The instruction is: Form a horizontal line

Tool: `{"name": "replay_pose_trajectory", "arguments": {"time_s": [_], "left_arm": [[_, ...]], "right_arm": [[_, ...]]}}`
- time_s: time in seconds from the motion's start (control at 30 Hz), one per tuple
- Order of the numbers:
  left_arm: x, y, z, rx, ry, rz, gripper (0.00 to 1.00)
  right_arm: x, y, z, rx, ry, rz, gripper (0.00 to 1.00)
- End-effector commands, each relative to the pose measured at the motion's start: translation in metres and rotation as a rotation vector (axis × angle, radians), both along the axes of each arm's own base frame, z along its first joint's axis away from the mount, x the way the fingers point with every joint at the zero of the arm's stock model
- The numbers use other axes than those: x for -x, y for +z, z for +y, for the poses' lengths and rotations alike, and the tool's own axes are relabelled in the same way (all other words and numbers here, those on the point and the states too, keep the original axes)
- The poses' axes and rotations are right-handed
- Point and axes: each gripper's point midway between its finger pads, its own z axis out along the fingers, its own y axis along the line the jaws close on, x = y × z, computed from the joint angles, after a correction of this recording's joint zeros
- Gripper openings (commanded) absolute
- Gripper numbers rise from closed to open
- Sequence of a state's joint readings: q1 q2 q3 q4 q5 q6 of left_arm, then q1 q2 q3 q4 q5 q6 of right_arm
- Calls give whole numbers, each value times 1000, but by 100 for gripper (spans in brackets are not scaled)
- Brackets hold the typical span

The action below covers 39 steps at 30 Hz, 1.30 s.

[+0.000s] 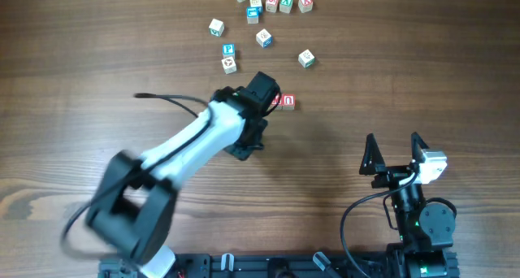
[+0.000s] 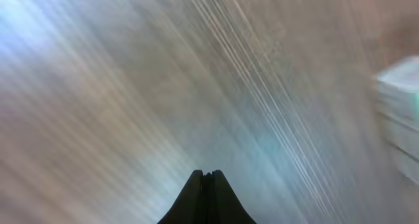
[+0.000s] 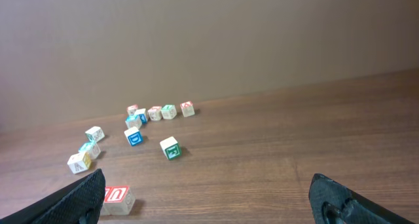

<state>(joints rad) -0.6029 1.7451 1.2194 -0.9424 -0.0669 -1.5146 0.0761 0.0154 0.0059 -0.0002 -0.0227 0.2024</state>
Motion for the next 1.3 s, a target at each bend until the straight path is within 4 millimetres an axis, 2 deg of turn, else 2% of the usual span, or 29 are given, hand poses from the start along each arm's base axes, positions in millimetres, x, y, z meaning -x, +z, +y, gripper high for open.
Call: {"name": "replay_pose_trajectory", "arguments": {"time_s": [0.0,0.13,0.23,0.27,0.33,0.37,0.4,0.47,0.6,0.73,0.83,1.0,1.13,1.27], "left_arm": [[-4,76,42,-101,49,-242,4],[7,136,81,-156,99,-427,4],[24,181,117,-200,155,-577,4],[31,192,126,-207,171,-614,9],[42,206,139,-208,192,-663,26],[49,212,145,-200,200,-682,39],[54,216,149,-190,203,-693,68],[62,221,155,-175,210,-711,100],[75,229,163,-152,219,-741,100],[89,229,190,-322,181,-717,100],[98,222,195,-353,156,-664,100],[100,220,197,-362,150,-654,100],[111,215,206,-419,124,-599,100],[109,219,206,-444,104,-623,100]], "right_arm": [[1,3,3,15,17,-17,100],[1,3,3,16,18,-16,100],[1,3,3,16,18,-16,100],[1,3,3,16,18,-16,100],[1,3,3,16,18,-16,100],[1,3,3,16,18,-16,100],[1,3,3,16,18,-16,100],[1,3,3,16,18,-16,100],[1,3,3,16,17,-16,100],[1,3,3,16,18,-16,99],[1,3,3,16,18,-16,100],[1,3,3,16,18,-16,99],[1,3,3,16,17,-16,100],[1,3,3,16,18,-16,100]]}}
